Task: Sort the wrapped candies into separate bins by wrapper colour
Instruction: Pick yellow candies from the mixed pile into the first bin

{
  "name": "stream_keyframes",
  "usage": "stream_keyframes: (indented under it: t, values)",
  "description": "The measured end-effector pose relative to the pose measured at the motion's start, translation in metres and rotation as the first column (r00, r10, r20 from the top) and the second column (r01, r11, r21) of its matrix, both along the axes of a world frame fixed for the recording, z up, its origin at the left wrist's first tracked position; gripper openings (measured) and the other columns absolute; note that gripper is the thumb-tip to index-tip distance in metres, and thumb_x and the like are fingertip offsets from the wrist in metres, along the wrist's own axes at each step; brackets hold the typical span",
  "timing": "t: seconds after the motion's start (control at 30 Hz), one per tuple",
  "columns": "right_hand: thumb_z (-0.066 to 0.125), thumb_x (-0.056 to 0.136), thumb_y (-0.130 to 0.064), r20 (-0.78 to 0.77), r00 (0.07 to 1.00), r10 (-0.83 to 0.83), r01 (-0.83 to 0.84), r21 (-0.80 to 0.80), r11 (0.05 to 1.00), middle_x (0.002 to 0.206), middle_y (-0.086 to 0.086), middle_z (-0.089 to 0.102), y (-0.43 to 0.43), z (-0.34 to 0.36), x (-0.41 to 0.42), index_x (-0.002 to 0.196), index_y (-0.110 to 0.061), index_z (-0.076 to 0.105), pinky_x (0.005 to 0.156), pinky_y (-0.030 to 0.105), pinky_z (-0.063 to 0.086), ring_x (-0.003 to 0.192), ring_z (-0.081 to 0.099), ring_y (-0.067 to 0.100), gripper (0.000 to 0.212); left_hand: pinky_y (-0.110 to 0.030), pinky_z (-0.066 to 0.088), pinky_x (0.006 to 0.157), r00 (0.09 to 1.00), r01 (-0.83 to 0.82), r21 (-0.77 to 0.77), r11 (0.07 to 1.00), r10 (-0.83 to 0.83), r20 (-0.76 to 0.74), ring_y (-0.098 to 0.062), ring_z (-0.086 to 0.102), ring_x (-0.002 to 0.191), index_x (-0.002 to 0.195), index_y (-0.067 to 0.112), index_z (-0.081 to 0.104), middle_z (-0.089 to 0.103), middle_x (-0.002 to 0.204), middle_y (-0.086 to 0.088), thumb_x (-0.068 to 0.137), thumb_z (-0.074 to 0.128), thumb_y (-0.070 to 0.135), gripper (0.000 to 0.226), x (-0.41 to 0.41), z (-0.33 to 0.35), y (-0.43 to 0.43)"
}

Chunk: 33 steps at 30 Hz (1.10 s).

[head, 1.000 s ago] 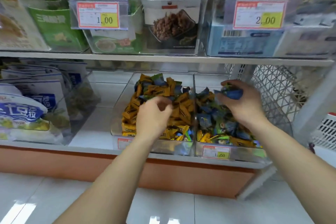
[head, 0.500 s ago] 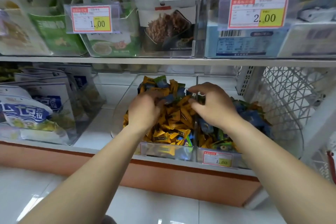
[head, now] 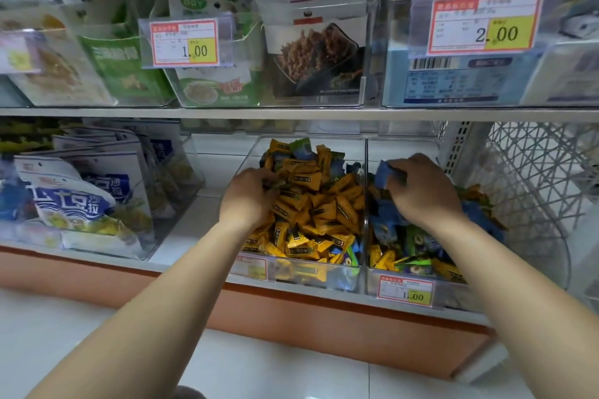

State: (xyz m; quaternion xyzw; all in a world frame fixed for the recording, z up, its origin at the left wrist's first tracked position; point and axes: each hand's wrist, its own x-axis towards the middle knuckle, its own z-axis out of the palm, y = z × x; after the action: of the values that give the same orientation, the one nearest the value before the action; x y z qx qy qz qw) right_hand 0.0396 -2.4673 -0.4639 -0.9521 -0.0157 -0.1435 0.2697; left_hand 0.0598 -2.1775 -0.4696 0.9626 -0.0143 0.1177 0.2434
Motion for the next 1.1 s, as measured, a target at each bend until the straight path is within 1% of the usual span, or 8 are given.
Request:
stream_keyframes:
  t: [0.13,0.27,0.4,0.53,0.7,0.87,1.0,1.1]
  values:
    - [0.048,0.096,-0.033,-0.070,0.995,-0.077,0.058,-0.245,0.968,0.122,0.010,0.057,-0.001,0.004,-0.003,0.131,-0.024,0.060,0.090,0.042,0.047,0.116,0.051,0.036,0.037,-0.038,0.056,0.070,0.977,-0.015,-0.073,0.997,0.030,0.212,-0.024,0.067,0.090,0.109,0.021,0.071,0.073,0.101,-0.002,0.097,0.060,0.034,0.021,-0.013,0.006,-0.001]
    - [0.054,0.097,-0.037,0.104,0.981,0.165,-0.187,0.251,0.950,0.124,-0.008,0.060,0.036,0.021,-0.010,0.130,-0.034,0.060,0.093,0.035,0.046,0.114,0.054,0.016,0.034,-0.008,0.045,0.063,0.977,0.149,-0.362,0.920,-0.080,0.199,-0.004,0.066,0.084,0.108,0.021,0.069,0.070,0.091,0.011,0.093,0.067,0.030,0.018,-0.030,0.015,-0.023]
    - [0.057,0.099,-0.029,0.078,0.925,0.373,-0.364,0.469,0.805,0.107,-0.018,0.068,0.065,0.019,-0.016,0.108,-0.040,0.066,0.085,0.020,0.047,0.102,0.061,0.000,0.017,-0.014,0.048,0.065,0.965,0.263,-0.569,0.779,-0.215,0.151,0.001,0.067,0.076,0.097,0.033,0.064,0.074,0.087,0.010,0.090,0.072,0.027,0.012,-0.032,0.017,-0.050]
    - [0.056,0.099,-0.029,0.143,0.983,0.111,-0.167,0.481,0.860,0.089,-0.012,0.065,0.041,0.013,-0.009,0.088,-0.034,0.061,0.060,0.012,0.038,0.077,0.057,-0.006,0.013,-0.025,0.050,0.080,0.967,0.252,-0.398,0.882,-0.216,0.135,-0.011,0.065,0.102,0.107,0.033,0.067,0.071,0.106,0.009,0.096,0.060,0.032,0.013,-0.006,0.013,-0.053]
    - [0.053,0.099,-0.033,0.113,0.992,0.058,-0.095,0.348,0.933,0.099,-0.001,0.059,0.021,-0.002,-0.004,0.099,-0.034,0.059,0.069,0.016,0.035,0.085,0.052,0.008,0.007,-0.043,0.037,0.108,0.962,0.265,0.222,0.938,-0.243,-0.122,-0.028,0.038,0.140,0.149,0.040,0.034,0.037,0.157,0.002,0.091,0.050,0.066,0.066,0.036,0.003,-0.050]
    - [0.055,0.098,-0.032,0.142,0.976,0.163,-0.188,0.188,0.964,0.100,-0.001,0.056,0.032,-0.005,-0.001,0.109,-0.024,0.065,0.074,0.025,0.040,0.091,0.053,0.015,0.017,-0.040,0.046,0.094,0.948,0.292,0.349,0.890,-0.319,0.020,-0.026,0.053,0.122,0.137,0.035,0.052,0.055,0.138,0.003,0.091,0.052,0.055,0.050,0.014,-0.012,-0.012]
    - [0.054,0.098,-0.032,0.077,0.970,0.231,-0.239,0.120,0.964,0.105,-0.004,0.060,0.036,-0.008,0.003,0.116,-0.026,0.064,0.074,0.027,0.039,0.096,0.055,0.014,0.022,-0.039,0.046,0.094,0.948,0.318,0.437,0.841,-0.289,-0.134,-0.022,0.056,0.118,0.133,0.041,0.054,0.058,0.135,0.008,0.079,0.048,0.071,0.062,-0.003,-0.007,0.013]
    - [0.052,0.099,-0.031,0.064,0.963,0.261,-0.266,0.099,0.959,0.103,-0.004,0.062,0.035,-0.009,0.004,0.114,-0.027,0.065,0.071,0.022,0.040,0.093,0.057,0.013,0.020,-0.031,0.049,0.074,0.968,0.249,0.341,0.906,-0.232,-0.093,-0.019,0.062,0.096,0.107,0.038,0.067,0.067,0.107,0.008,0.075,0.041,0.076,0.056,0.015,0.013,-0.007]
